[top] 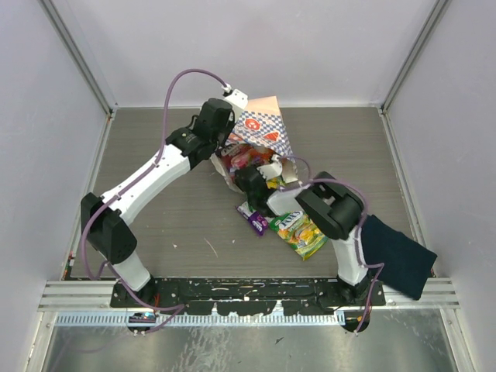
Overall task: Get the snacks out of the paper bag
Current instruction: Take out the snack from the paper bag.
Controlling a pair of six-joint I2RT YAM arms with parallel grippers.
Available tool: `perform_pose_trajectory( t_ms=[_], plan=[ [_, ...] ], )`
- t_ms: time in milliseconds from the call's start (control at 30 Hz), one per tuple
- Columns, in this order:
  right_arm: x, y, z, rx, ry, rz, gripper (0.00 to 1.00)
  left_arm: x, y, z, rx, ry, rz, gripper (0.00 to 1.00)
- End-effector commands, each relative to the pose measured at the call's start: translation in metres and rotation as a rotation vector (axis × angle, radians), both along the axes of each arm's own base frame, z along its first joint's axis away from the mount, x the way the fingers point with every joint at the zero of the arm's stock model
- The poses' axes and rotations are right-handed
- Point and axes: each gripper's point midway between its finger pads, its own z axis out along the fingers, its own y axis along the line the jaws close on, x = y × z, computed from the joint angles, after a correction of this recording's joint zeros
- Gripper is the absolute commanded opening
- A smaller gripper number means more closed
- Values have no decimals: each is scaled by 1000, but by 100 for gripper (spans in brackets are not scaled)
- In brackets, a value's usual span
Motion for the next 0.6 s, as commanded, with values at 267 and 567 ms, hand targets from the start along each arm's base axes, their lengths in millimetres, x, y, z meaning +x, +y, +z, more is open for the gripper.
perform_pose_trajectory(
  t_ms=[267, 567],
  plan=[
    [-105, -52, 137, -17, -273, 107, 1, 23, 9, 25, -47, -106, 49, 8],
    [-140, -40, 167, -69, -328, 277, 1, 34, 4, 26, -48, -107, 70, 7]
  ],
)
